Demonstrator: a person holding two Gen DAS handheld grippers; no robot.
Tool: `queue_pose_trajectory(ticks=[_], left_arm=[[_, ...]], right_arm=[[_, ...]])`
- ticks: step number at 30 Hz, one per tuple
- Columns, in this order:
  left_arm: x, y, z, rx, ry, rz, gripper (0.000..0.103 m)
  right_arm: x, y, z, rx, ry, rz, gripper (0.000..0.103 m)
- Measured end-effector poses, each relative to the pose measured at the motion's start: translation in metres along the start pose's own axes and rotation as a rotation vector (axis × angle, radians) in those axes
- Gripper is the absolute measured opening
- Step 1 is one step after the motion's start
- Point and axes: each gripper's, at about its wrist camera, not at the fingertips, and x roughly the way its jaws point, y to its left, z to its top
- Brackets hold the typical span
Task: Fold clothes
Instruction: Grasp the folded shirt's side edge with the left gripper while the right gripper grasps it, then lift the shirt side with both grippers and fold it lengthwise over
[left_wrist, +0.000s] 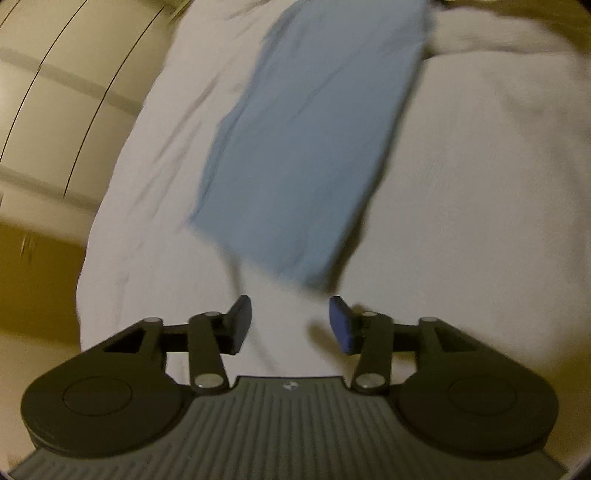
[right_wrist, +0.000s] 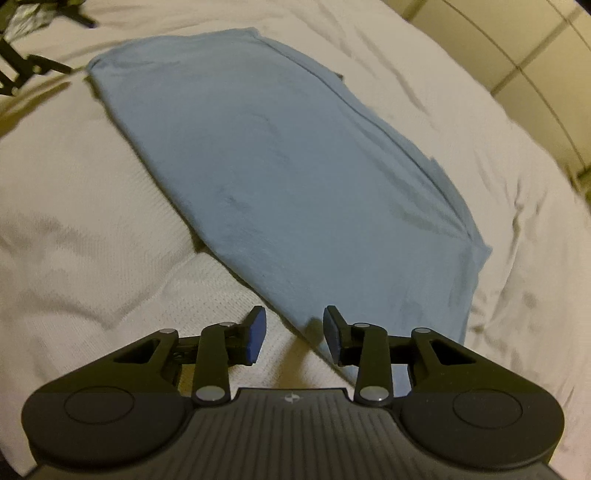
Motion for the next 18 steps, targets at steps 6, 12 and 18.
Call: queue_pose_trajectory(ticks=[6,12,18], left_arm=[[0.038,-0.018,0.024,0.095,0.001,-0.004,0.023],[0.055,-0.004,0.01,0.095,0.063,-0.017,0.01],[0.055,-0.014,0.013,0.129,0.077,0.018,0.015]], right_arm=[[0.019,0.019,-0.011,-0.21,-0.051,-0.056,0.035],[0.035,-0.024,-0.059,-0.265,0.041,-0.176,0.02],[0.043,-0.07,-0.113,-0.292,0.143,-0.245,0.0]])
